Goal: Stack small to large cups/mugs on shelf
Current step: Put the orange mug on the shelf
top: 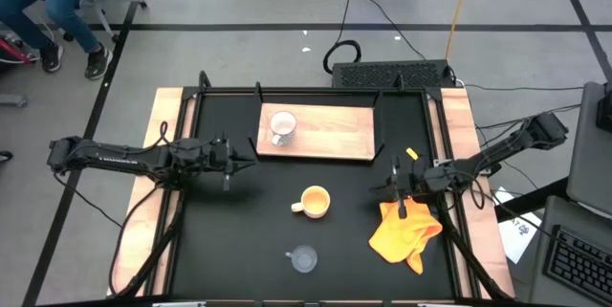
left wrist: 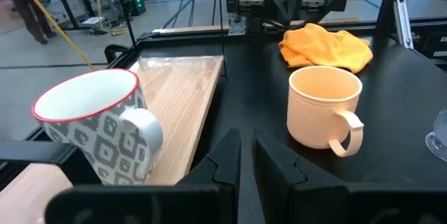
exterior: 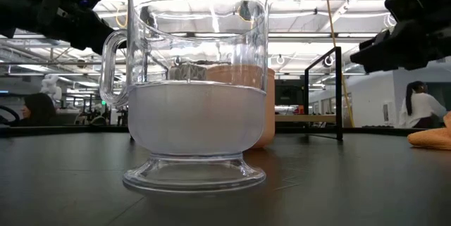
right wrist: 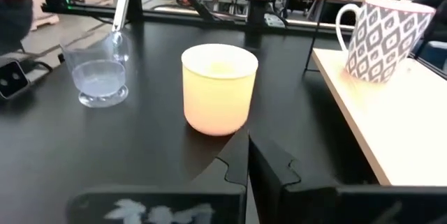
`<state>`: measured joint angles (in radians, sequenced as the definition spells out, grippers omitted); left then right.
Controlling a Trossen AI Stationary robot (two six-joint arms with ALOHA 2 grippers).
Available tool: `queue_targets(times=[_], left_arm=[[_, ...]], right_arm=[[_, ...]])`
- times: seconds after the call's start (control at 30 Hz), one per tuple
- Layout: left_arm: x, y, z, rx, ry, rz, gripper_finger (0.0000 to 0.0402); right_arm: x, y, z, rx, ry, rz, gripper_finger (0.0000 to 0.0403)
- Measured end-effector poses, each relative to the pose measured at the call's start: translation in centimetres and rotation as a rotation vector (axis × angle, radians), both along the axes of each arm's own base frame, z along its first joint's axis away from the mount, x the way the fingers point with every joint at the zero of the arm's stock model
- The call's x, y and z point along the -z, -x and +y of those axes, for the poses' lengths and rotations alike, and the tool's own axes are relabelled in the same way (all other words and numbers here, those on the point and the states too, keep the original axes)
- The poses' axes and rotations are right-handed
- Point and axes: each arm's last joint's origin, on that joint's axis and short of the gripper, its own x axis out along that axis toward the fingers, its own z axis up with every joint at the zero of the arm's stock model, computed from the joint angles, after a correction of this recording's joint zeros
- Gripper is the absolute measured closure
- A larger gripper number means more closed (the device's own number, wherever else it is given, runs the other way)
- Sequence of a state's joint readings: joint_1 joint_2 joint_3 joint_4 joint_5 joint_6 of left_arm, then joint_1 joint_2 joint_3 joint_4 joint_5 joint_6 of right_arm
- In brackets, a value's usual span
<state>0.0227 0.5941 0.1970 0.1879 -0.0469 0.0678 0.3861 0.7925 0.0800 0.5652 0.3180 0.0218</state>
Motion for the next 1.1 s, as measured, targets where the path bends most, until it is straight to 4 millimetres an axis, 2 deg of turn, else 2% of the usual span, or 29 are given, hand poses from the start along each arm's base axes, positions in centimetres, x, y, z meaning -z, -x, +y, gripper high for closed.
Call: queue_targets(times=[0.17, 0.3, 0.5, 0.7, 0.93, 1.1], left_arm=[[0.0, 0.0, 0.2, -0.085, 0.131, -0.014, 0.0362], [-0.3, -0.1, 0.0, -0.027, 0.130, -0.017, 0.0362], [-2.4, -0.6, -0.1, -0.001, 0.197, -0.067, 0.0362], [-4.2, -2.2, -0.6, 0.047, 0.188, -0.043, 0.0358], [-5.6, -5.1, -1.3, 0.130, 0.151, 0.055, 0.0309], [-5.6, -7.0, -1.6, 0.184, 0.153, 0.182, 0.0259]], right_arm=[[0.0, 0.0, 0.0, 0.002, 0.003, -0.002, 0.0403], [0.0, 0.0, 0.0, 0.001, 0.004, -0.006, 0.0403], [-0.2, 0.0, 0.0, 0.000, 0.005, -0.023, 0.0403], [-0.2, 0.0, 0.0, 0.001, -0.001, -0.024, 0.0403], [-0.2, 0.0, 0.0, 0.001, -0.004, -0.024, 0.0403], [-0.2, 0.0, 0.0, 0.005, -0.027, -0.022, 0.0403]])
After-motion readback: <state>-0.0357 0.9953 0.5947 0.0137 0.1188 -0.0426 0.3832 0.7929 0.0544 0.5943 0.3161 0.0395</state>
